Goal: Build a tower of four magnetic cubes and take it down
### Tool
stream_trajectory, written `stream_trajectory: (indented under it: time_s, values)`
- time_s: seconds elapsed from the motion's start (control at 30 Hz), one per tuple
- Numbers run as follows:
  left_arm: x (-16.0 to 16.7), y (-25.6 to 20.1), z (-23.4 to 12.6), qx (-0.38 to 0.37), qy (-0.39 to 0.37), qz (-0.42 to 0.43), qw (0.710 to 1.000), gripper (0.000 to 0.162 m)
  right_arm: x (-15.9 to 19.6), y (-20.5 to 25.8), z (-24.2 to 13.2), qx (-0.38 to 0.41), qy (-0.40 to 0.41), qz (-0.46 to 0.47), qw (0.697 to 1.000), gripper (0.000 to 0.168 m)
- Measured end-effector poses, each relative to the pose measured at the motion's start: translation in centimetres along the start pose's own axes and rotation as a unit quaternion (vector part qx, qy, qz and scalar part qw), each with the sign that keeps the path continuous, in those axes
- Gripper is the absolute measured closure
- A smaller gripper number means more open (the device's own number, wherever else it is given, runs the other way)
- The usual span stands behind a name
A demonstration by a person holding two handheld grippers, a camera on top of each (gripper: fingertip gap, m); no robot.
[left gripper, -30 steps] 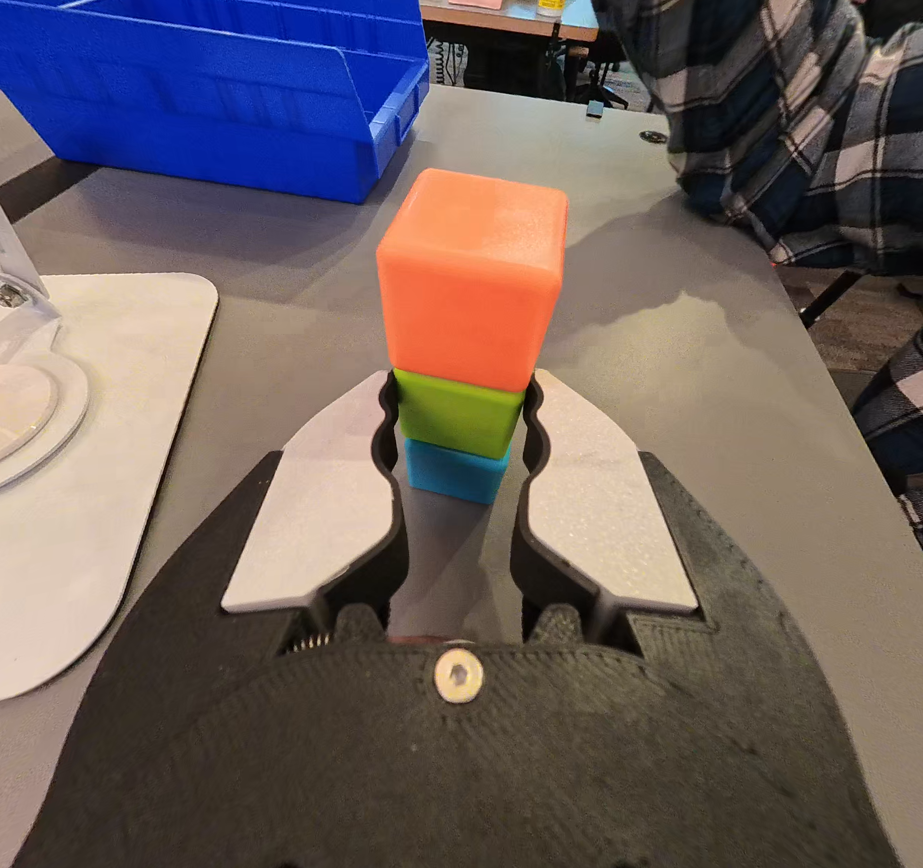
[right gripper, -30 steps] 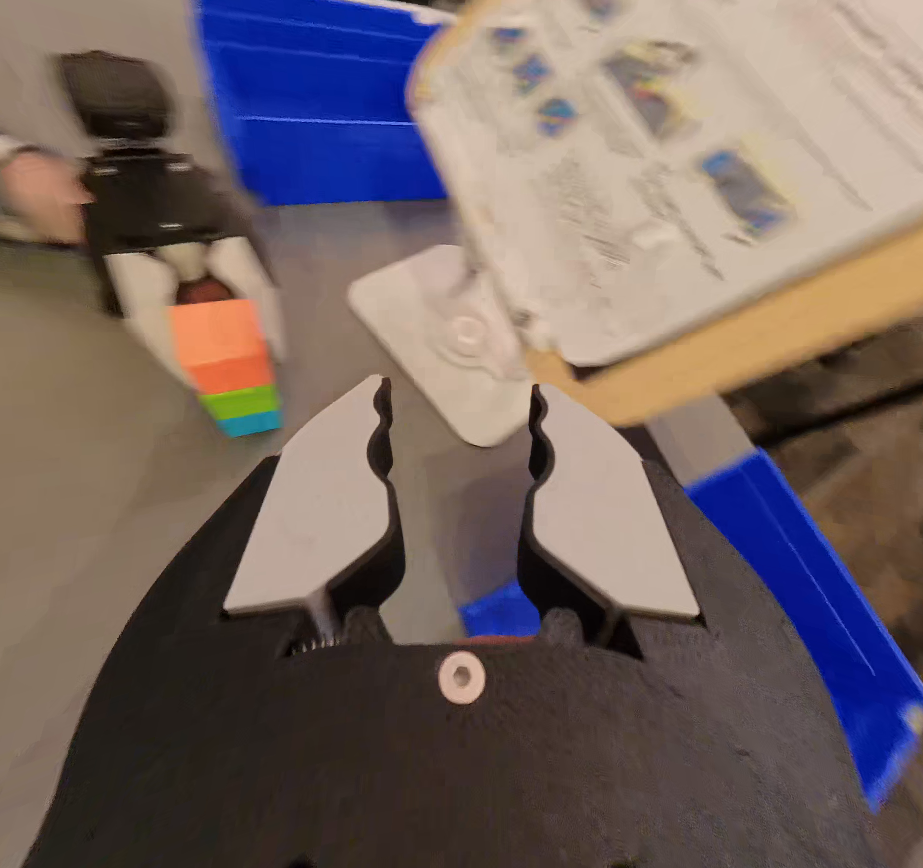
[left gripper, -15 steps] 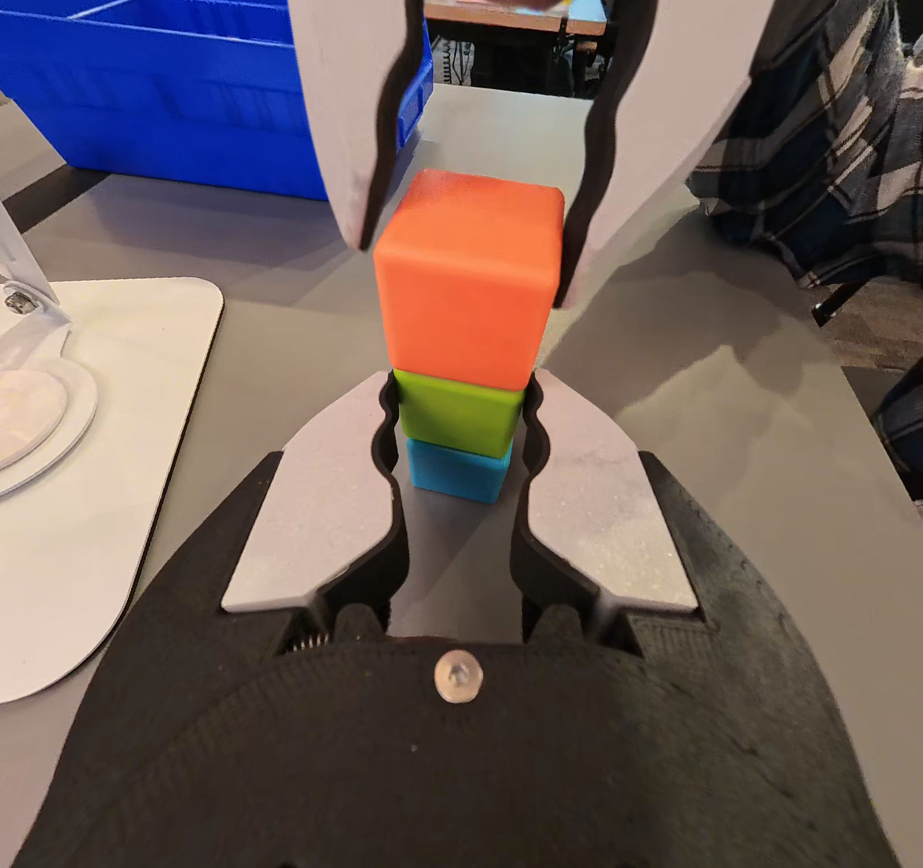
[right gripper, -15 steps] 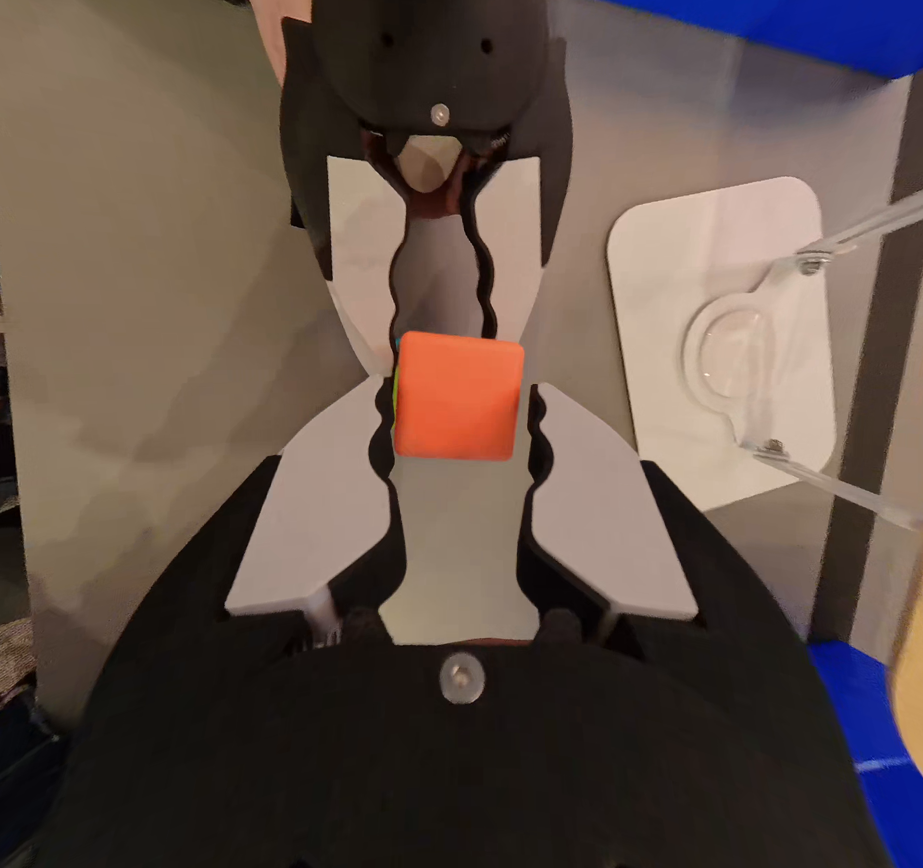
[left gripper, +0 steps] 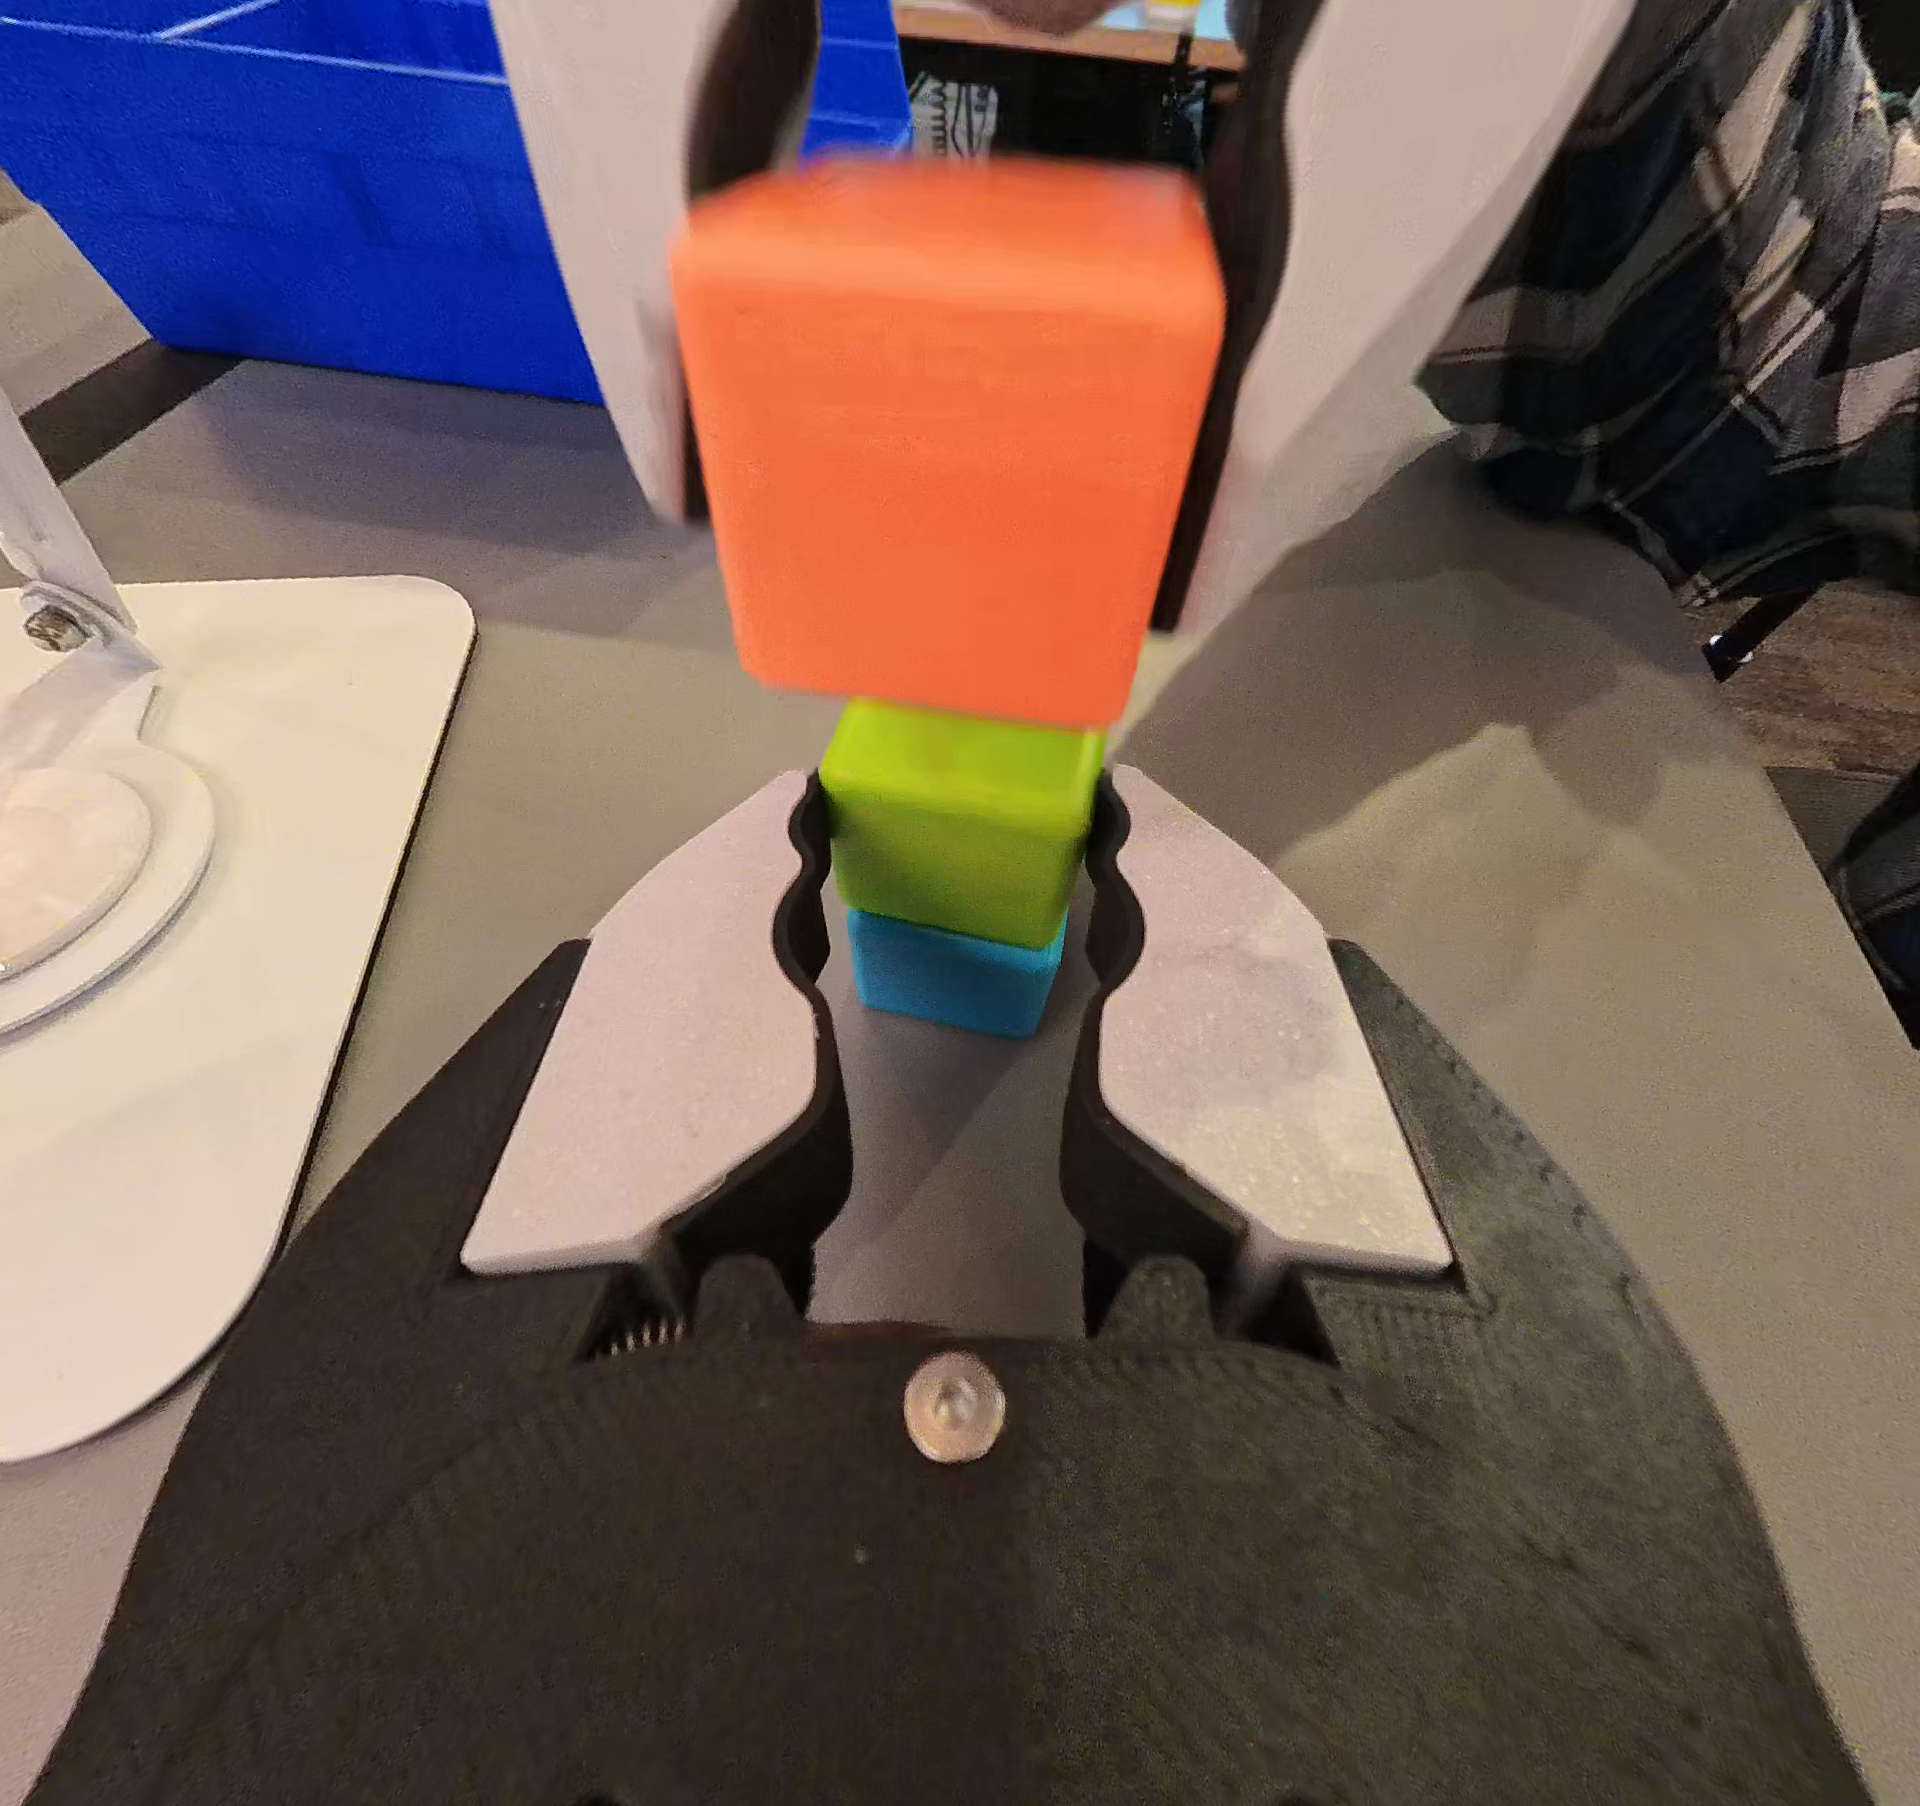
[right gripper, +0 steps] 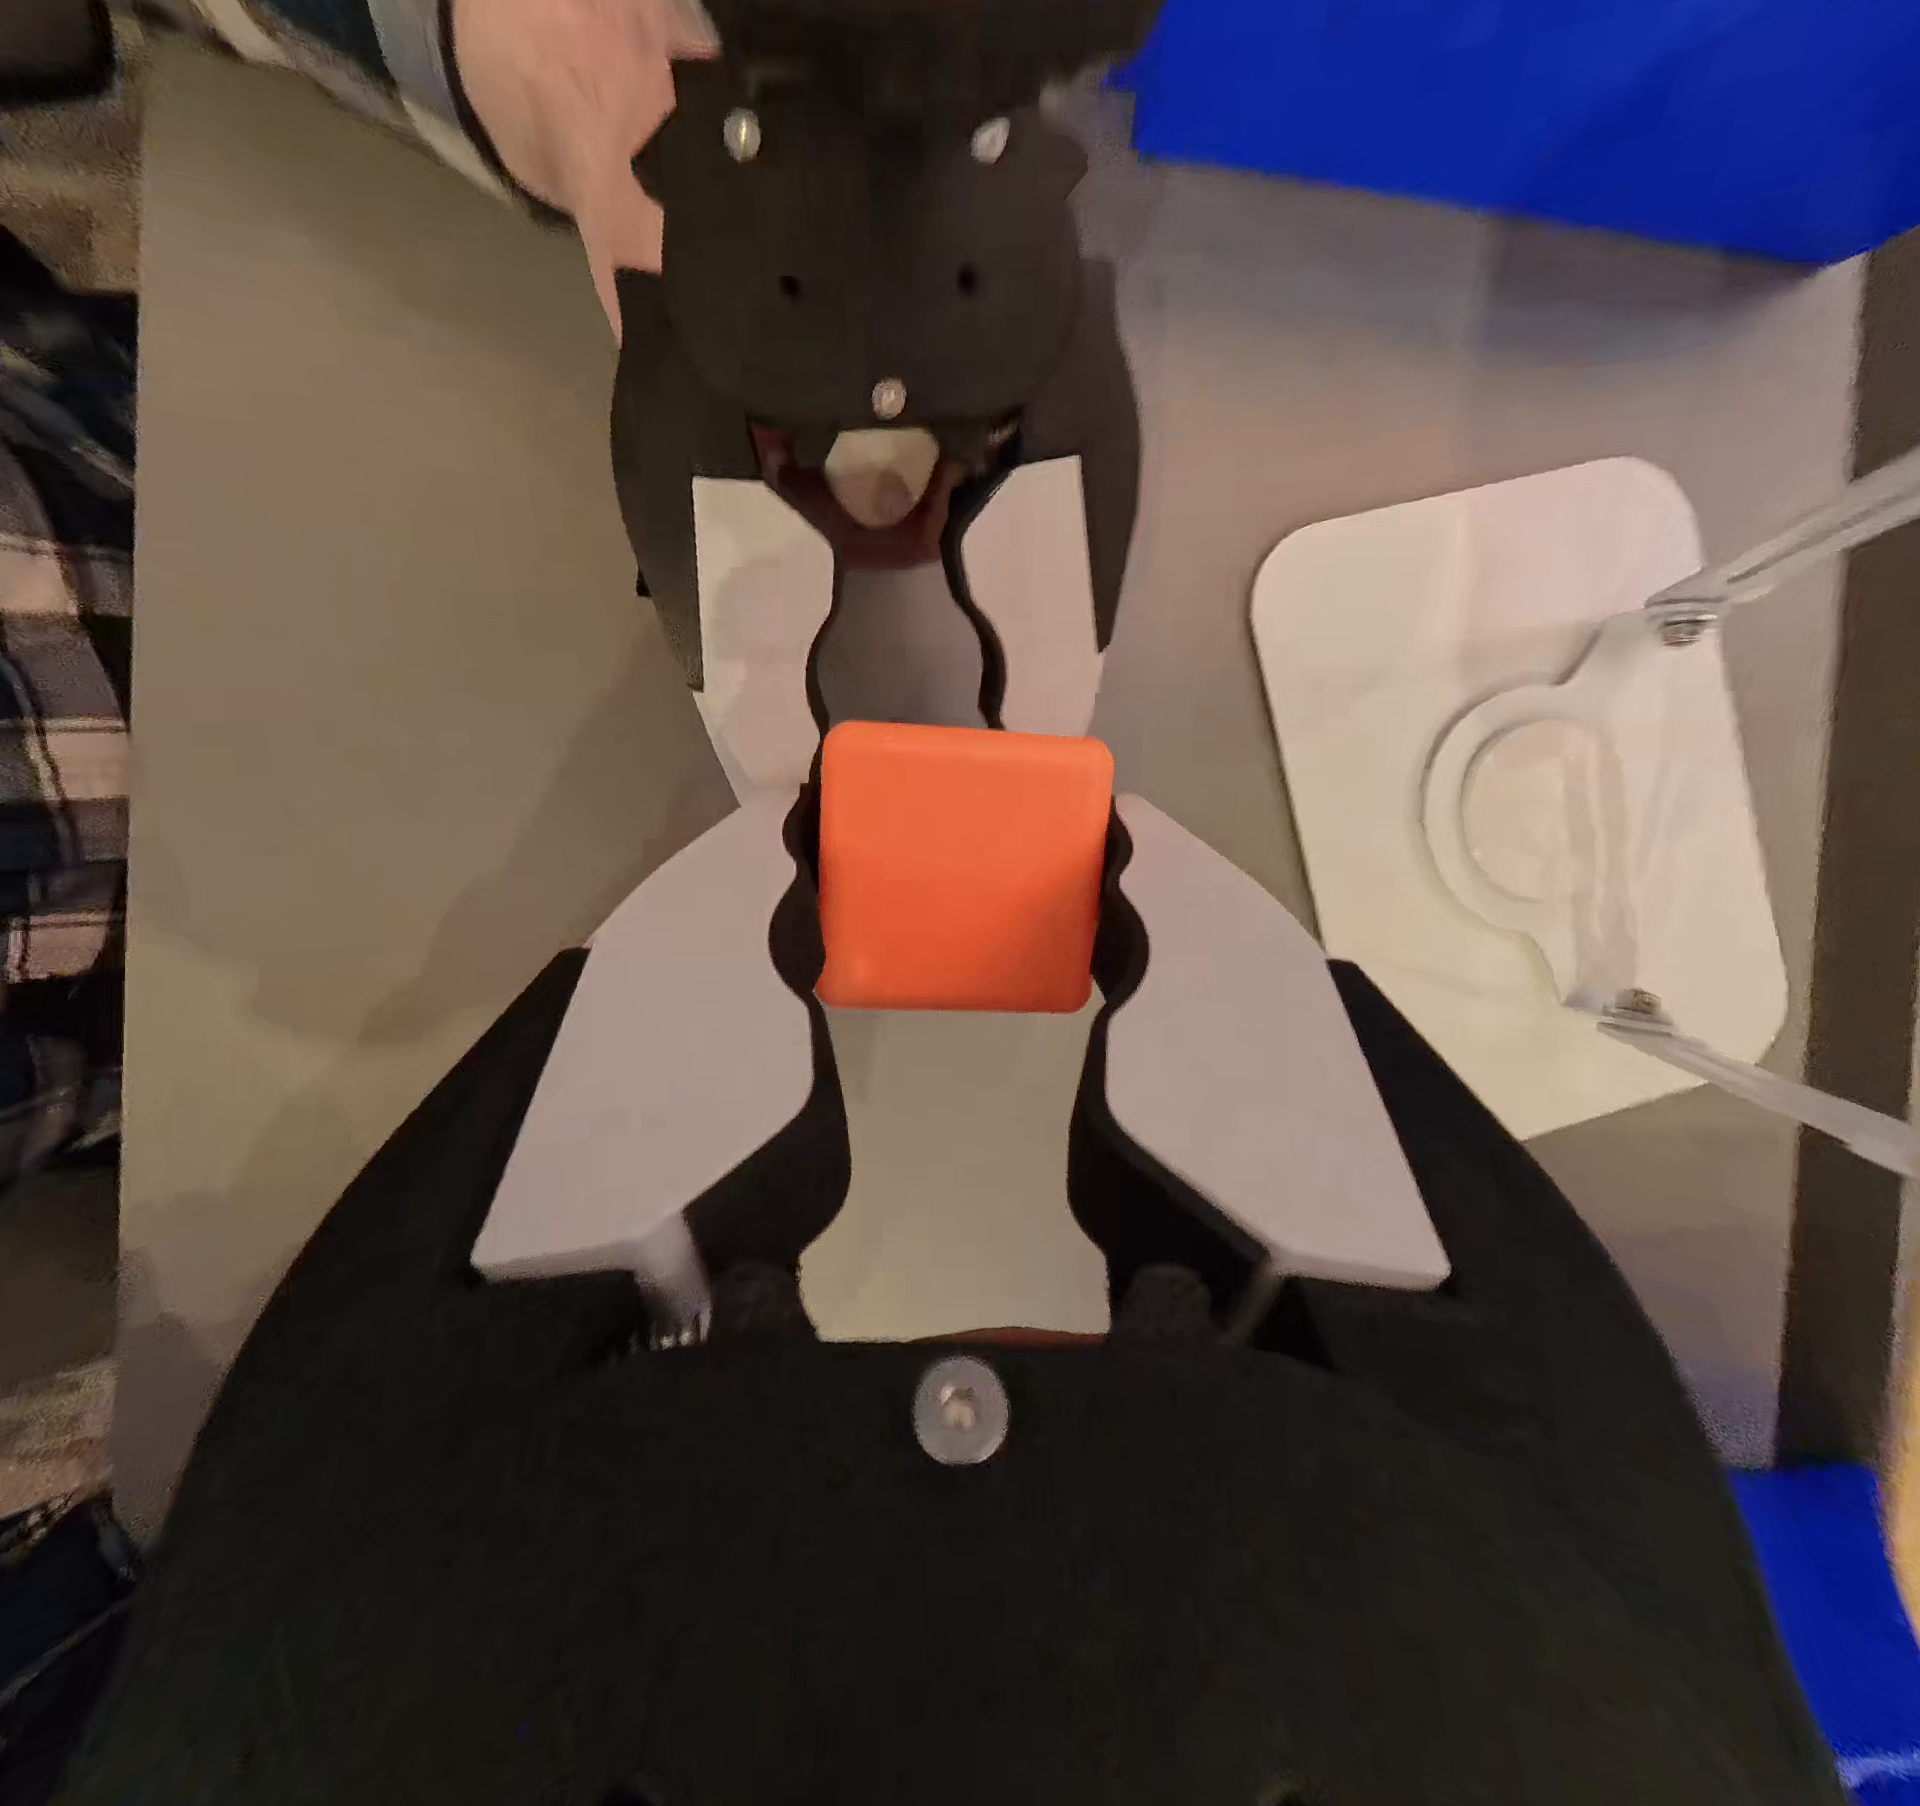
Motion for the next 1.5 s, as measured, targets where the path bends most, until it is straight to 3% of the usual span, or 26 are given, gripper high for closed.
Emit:
stream_trajectory:
  time_s: [0.23,0.4,0.57,0.8,1.07,1.27,1.5]
  values:
    - [0.0,0.0,0.1,-0.001,0.002,0.003,1.0,0.114,1.7,-5.0,-8.1,0.113,-0.041,0.051,0.991,0.118]
    - [0.0,0.0,0.1,-0.002,0.002,0.003,1.0,0.114,6.8,-11.9,-12.8,0.223,0.028,0.134,0.965,0.118]
    - [0.0,0.0,0.1,-0.002,0.002,0.003,1.0,0.114,13.1,-17.9,-14.7,0.293,0.103,0.23,0.922,0.117]
    - [-0.1,0.0,0.1,-0.003,0.002,0.003,1.0,0.114,22.0,-22.0,-11.4,0.294,0.178,0.328,0.88,0.117]
    - [-0.1,0.0,0.1,-0.003,0.002,0.003,1.0,0.114,29.2,-23.3,-5.3,0.281,0.24,0.392,0.843,0.117]
    - [-0.1,0.0,0.1,-0.003,0.002,0.003,1.0,0.114,32.4,-24.2,-2.0,0.277,0.275,0.416,0.821,0.117]
    - [-0.1,0.0,0.1,-0.002,0.002,0.002,1.0,0.114,34.5,-25.3,-0.9,0.277,0.308,0.443,0.795,0.117]
Point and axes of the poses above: each gripper's, where its closed fingertips meet, z out along the fingers, x out of its underside, y = z × x across the jaws, the point moved 8 cm from there along -z, back along the fingers, and after that the axes turned 15 degrees about x, right-handed, at the moved point
